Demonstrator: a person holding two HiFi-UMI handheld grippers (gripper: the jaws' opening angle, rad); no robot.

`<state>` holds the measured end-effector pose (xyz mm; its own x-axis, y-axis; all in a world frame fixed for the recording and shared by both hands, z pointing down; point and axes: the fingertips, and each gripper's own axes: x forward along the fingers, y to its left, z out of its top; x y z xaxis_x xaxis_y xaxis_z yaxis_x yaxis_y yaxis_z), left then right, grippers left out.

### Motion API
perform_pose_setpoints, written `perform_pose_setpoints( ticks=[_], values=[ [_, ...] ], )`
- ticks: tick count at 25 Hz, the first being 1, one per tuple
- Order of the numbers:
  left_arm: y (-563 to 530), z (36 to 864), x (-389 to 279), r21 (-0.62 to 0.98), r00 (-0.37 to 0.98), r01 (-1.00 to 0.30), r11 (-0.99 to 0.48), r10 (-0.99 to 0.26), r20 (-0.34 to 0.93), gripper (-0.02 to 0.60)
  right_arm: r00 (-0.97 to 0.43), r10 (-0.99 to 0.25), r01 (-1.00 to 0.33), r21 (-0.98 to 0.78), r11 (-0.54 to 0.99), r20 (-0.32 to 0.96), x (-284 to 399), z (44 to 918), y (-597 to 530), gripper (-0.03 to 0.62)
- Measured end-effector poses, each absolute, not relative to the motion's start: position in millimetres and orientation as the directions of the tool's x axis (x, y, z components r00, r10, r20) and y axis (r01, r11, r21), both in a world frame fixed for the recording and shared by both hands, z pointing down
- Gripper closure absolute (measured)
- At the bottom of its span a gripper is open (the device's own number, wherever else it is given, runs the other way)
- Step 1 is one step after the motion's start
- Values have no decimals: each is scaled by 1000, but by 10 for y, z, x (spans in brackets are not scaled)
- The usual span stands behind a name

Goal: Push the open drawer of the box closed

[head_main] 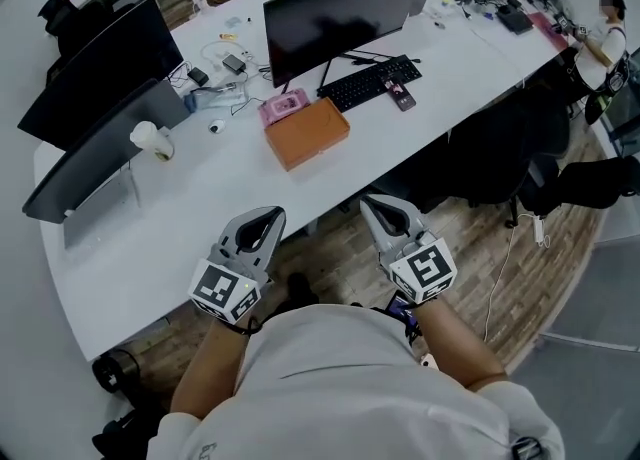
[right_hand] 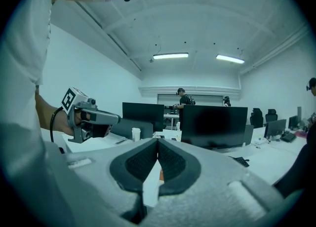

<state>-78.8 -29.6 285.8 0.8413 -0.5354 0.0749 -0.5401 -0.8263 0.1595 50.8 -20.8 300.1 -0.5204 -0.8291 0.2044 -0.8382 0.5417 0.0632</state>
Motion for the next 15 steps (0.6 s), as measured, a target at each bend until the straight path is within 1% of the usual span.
perform_pose_setpoints(
  ticks=[9, 15],
  values=[
    [336, 2814, -46, 122, 839, -544, -830, -535, 101, 583, -562, -807, -813, 60, 580, 182, 1112, 3009, 409, 590],
    [832, 2741, 360, 66, 830, -556, -829, -548, 102, 583, -590, -789, -791, 78, 607, 169, 1529, 2939, 899, 591]
  ],
)
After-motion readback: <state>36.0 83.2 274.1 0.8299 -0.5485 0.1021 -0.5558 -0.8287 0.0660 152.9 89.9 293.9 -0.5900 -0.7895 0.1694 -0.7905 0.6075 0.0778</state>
